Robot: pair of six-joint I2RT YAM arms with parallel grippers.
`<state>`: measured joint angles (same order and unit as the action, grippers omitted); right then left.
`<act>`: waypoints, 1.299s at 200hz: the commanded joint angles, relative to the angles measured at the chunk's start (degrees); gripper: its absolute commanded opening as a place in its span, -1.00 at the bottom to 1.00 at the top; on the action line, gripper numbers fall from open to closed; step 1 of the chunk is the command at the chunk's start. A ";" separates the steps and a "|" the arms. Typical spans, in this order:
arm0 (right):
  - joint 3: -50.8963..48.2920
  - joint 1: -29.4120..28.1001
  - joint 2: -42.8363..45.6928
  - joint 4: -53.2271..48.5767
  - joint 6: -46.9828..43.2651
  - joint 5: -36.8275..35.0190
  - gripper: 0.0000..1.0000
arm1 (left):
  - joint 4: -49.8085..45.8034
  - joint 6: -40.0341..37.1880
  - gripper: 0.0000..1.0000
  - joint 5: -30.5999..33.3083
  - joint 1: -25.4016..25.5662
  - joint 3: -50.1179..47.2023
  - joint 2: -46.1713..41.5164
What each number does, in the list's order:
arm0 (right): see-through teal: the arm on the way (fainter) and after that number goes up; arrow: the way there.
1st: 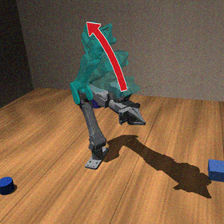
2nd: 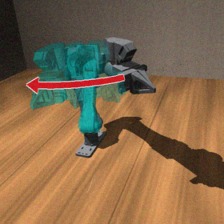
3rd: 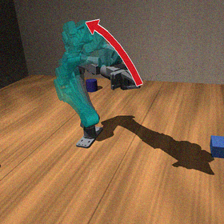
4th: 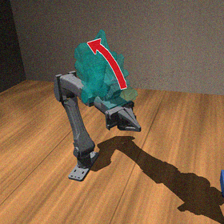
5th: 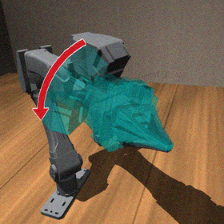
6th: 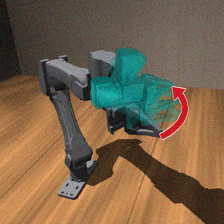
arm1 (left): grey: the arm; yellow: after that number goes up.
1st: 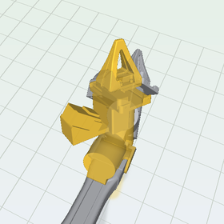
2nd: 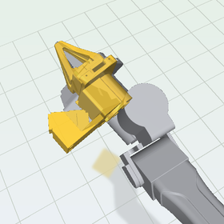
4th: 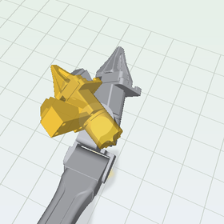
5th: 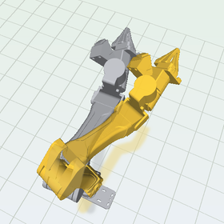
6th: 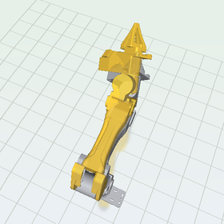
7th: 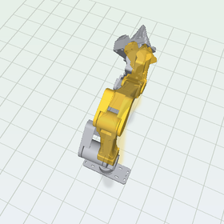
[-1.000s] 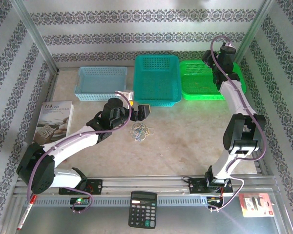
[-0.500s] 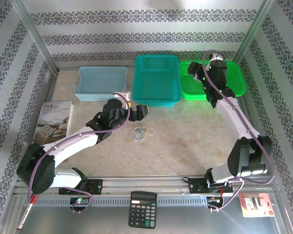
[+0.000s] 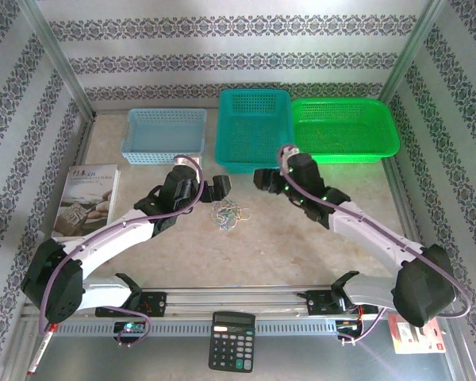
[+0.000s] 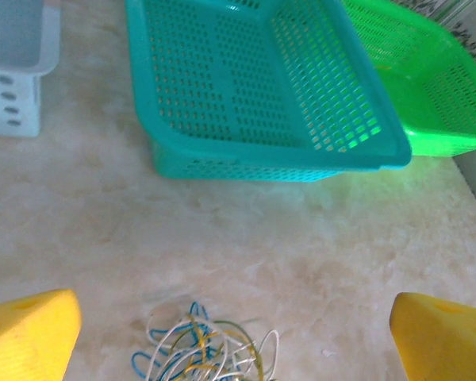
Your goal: Untangle the cables
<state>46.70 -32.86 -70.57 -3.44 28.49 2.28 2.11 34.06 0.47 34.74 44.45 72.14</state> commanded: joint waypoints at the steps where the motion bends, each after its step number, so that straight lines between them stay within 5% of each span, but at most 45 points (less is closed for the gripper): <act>1: -2.46 -2.45 -1.31 -0.97 0.71 -3.87 0.46 | -6.28 1.09 1.00 -1.07 -0.60 -0.92 -1.21; 34: -3.36 -4.17 -1.69 -4.59 -1.10 -7.22 0.96 | -10.00 -0.29 1.00 -2.78 -0.66 -0.34 1.32; 78: -4.06 -4.08 -0.60 -5.73 3.61 -14.58 0.96 | -10.54 -2.10 1.00 -3.48 -0.59 1.73 6.85; 111: -5.80 -3.44 -0.72 -2.86 0.11 -7.11 0.96 | -11.19 -3.21 1.00 -4.59 -0.64 4.89 12.15; 174: -4.70 -3.11 -6.23 -0.51 -0.55 9.81 0.37 | -14.94 -2.39 1.00 -0.10 -0.63 2.80 13.71; 260: -2.51 -3.56 -14.05 2.63 1.38 12.83 0.18 | -22.56 0.55 1.00 8.43 -0.62 -3.02 8.43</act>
<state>41.87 -36.49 -83.22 -2.92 29.12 13.69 -16.36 33.39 4.82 34.74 41.82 83.88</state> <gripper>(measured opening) 0.600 0.998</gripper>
